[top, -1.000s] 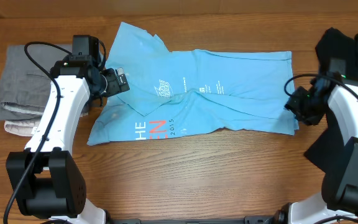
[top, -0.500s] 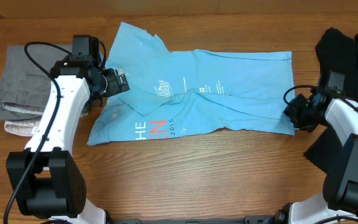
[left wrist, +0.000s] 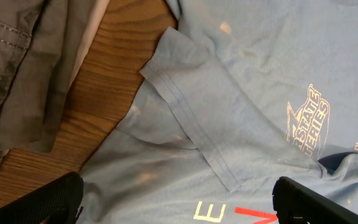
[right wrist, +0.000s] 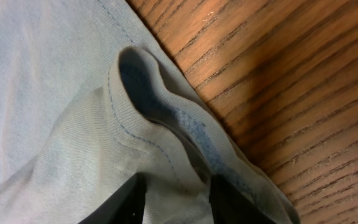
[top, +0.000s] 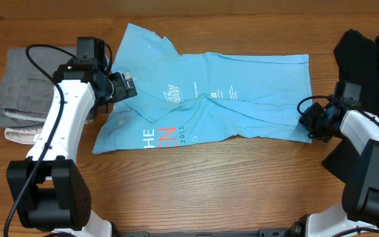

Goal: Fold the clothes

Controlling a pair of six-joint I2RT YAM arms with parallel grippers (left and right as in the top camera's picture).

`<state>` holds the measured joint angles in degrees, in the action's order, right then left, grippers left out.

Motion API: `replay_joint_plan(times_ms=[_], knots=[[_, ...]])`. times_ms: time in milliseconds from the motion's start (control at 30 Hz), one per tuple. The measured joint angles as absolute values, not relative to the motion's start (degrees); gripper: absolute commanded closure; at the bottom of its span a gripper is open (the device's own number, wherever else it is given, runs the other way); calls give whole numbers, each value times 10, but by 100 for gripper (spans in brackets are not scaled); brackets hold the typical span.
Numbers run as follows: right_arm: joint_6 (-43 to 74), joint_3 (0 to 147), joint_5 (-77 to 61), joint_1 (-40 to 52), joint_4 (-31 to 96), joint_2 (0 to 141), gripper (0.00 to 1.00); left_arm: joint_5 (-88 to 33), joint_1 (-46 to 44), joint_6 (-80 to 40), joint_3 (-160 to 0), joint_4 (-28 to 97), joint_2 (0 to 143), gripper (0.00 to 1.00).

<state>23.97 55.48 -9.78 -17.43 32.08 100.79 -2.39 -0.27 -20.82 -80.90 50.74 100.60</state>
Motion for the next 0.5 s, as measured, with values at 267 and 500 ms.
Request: replay_joint_plan(times_ms=[267, 500], knots=[[243, 555, -96, -174, 322, 1008, 90, -24, -3, -208, -809, 507, 1006, 0], [244, 572, -96, -174, 346, 1008, 90, -24, -3, -208, -809, 507, 1006, 0]])
